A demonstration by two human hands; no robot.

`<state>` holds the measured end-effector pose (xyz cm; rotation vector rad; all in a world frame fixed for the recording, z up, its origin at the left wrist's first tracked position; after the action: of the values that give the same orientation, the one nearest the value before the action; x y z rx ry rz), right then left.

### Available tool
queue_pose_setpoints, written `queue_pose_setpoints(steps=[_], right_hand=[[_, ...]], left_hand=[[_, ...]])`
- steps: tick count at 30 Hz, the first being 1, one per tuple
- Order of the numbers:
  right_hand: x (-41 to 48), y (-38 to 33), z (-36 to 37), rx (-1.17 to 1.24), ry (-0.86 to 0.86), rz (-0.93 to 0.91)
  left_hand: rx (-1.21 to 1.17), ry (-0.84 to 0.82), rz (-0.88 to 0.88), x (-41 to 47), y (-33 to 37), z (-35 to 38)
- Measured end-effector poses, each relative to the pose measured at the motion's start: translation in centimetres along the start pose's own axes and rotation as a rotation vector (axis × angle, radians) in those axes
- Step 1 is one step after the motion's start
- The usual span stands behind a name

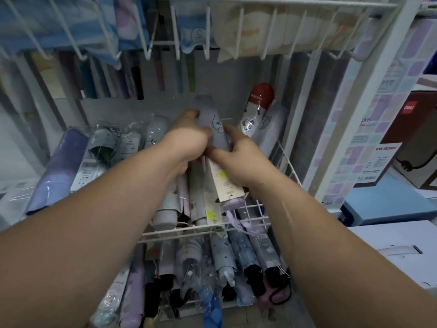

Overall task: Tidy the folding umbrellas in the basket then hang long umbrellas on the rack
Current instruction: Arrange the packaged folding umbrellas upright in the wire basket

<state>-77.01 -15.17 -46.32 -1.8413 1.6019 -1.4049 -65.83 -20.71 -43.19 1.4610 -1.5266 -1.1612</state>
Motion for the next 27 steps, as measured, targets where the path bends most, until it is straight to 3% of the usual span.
queue_pose_setpoints(steps=[4, 6, 11, 17, 19, 23, 25, 27], right_hand=[[0.3, -0.8, 3.2, -0.108, -0.02, 0.02], [0.3, -1.3, 4.4, -0.117, -0.053, 0.008], [0.1, -1.8, 6.3, -0.11, -0.178, -0.094], [-0.4, -0.4, 6.5, -0.187, -0.323, -0.064], [-0.5, -0.2, 4.6, -0.142, -0.169, -0.069], [-1.4, 2.4, -0.5, -0.118, 0.357, 0.061], [-1.9, 3.6, -2.1, -0.142, 0.445, 0.142], [-2.0, 4.6, -2.9, -0.151, 0.376, 0.25]], left_hand=[[0.729, 0.121, 0.267, -0.9, -0.3, -2.7], [0.922, 0.153, 0.394, -1.3, -0.9, -4.0], [0.906, 0.1, 0.431, -1.0, -2.3, -7.4], [1.021, 0.065, 0.428, -0.5, -2.9, -6.8], [1.071, 0.068, 0.428, -0.4, -2.5, -6.4], [1.142, 0.058, 0.438, -0.7, -1.4, -5.2], [1.203, 0.081, 0.435, -0.6, -0.5, -4.2], [1.222, 0.096, 0.431, -0.6, 0.6, -3.0]])
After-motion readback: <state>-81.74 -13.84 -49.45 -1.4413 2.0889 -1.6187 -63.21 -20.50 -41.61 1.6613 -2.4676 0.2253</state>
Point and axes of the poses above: each hand's wrist, its own x-axis towards the middle knuckle, its own z-axis out of the palm, y = z × x, the point moved 3 cm from there along x, towards the middle knuckle, and after that the axes turned 14 degrees about -z, right-handed, at the moved point
